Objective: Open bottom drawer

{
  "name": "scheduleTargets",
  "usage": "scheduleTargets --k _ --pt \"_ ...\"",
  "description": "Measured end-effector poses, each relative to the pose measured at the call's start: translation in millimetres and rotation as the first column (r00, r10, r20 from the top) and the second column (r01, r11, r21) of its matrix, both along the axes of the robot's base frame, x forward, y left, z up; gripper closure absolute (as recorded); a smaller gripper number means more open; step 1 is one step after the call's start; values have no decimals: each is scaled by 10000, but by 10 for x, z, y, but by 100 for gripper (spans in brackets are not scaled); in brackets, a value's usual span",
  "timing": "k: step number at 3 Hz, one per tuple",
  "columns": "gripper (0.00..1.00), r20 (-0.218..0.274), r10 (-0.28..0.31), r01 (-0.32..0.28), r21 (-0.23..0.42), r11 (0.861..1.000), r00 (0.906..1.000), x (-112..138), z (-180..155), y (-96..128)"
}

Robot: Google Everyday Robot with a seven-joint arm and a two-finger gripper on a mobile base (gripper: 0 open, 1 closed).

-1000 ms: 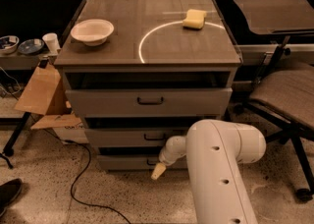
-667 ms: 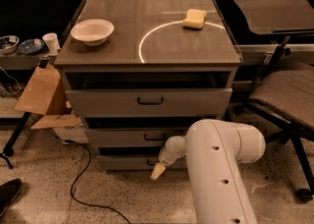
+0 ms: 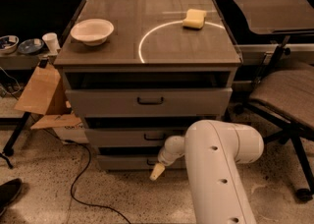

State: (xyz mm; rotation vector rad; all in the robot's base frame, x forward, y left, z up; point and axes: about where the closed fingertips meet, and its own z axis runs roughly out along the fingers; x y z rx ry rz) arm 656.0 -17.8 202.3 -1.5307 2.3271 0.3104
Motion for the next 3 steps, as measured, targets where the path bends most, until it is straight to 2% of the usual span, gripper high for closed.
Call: scheduleTargets --k 1,2,3 --pt "0 -134 -15 14 -8 10000 9999 -16 -31 3" --pt "0 -1206 -21 -1 -176 9998 9927 -175 -266 -13" --pt "0 -1542 12 -39 -175 9998 9880 -253 -315 -25"
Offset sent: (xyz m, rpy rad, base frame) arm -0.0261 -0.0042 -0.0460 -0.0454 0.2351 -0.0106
